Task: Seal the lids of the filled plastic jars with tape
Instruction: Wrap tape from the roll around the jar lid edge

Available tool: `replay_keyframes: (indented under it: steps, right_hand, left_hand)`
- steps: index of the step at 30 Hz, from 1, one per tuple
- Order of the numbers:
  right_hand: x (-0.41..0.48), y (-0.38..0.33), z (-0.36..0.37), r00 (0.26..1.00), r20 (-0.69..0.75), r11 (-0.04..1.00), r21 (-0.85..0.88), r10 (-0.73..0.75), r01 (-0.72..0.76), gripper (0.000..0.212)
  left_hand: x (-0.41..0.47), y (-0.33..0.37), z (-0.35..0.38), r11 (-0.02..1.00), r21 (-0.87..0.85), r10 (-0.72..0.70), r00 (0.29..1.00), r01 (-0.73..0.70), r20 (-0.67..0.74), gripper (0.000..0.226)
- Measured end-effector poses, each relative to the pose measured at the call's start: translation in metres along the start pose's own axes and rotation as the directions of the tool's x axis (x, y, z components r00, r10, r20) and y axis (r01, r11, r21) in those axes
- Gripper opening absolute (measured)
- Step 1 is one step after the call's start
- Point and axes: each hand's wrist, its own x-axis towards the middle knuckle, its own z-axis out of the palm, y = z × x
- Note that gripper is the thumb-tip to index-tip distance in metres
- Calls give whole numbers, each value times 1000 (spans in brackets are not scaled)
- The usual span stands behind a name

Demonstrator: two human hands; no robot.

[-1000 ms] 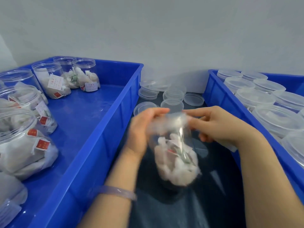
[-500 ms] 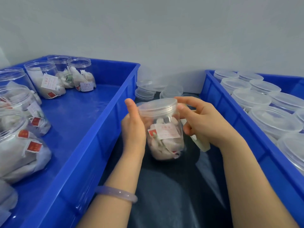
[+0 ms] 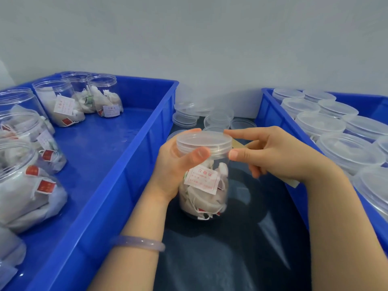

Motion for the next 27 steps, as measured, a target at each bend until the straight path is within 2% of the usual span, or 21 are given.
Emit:
replay_keyframes:
  steps: [4, 8, 11, 14, 16, 18, 21, 24, 27]
  right_hand:
    - [-2, 0, 1, 996, 86, 999, 39, 29, -32, 60]
    - [7, 3, 12, 997, 64, 999, 24, 33, -35, 70]
    - [10, 3, 19, 999, -14, 997, 53, 49, -48, 70]
    - [11, 2, 23, 995, -92, 998, 55, 47, -42, 46]
    - [14, 0, 26, 993, -113, 999, -26, 16, -19, 48]
    - [16, -3, 28, 998, -70, 996, -94, -2, -5, 63]
    - [12, -6, 24, 999, 45, 993, -120, 21, -15, 64]
    - [6, -7, 13, 1000, -4, 989, -145, 10, -10, 65]
    - [3, -9, 10, 999, -50, 991, -132, 19, -25, 69]
  left_hand:
    - [-1, 2, 0, 997, 73, -36, 995, 29, 93, 98]
    - [-4, 3, -7, 994, 54, -96, 988, 91, 117, 106]
    - [-4, 5, -4, 991, 107, -73, 996, 77, -45, 126]
    - [-3, 4, 4, 967, 247, -25, 987, 64, -156, 120]
    - [-4, 2, 7, 956, 284, -14, 981, 70, -195, 123]
    - [-4, 0, 6, 962, 266, 8, 966, 64, -259, 117]
    - [-3, -1, -1, 985, 167, 11, 956, 40, -292, 106]
    - [-3, -1, -5, 997, 79, -1, 960, 24, -280, 95]
    - [-4, -1, -4, 1000, 1, -19, 975, 20, -223, 101]
